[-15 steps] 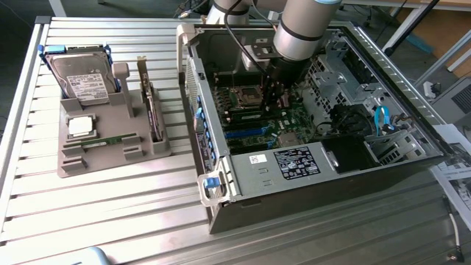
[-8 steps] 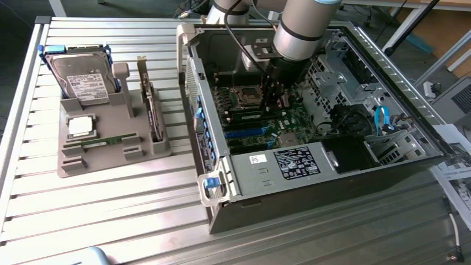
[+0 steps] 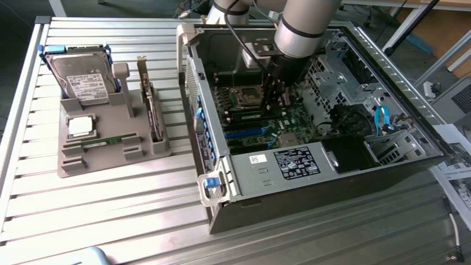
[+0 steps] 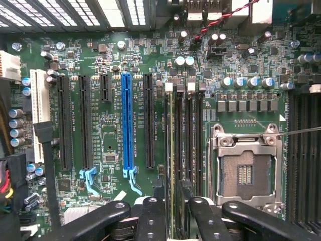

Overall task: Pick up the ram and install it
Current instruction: 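Insert the ram into the slot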

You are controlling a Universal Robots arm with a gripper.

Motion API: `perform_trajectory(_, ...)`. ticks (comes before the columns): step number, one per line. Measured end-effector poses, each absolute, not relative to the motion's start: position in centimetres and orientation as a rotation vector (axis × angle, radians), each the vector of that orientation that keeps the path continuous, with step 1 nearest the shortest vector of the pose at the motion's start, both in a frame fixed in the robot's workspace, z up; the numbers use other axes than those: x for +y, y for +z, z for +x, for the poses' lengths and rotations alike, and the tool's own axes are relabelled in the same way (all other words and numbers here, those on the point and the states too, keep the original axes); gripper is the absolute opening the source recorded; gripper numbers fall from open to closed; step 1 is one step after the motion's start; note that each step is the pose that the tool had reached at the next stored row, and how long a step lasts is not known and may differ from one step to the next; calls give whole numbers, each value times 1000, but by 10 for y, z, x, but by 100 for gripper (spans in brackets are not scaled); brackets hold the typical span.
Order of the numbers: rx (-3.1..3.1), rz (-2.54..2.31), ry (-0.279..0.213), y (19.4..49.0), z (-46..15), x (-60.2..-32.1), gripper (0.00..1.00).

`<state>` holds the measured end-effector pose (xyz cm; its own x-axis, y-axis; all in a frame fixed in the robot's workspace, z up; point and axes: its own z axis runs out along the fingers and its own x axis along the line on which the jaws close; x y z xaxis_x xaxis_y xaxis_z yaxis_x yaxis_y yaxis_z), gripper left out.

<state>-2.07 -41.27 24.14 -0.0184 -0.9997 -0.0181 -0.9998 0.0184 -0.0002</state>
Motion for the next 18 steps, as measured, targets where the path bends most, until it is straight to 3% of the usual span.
perform_trajectory(18,2235,-2195,17,299,-20,-413,25)
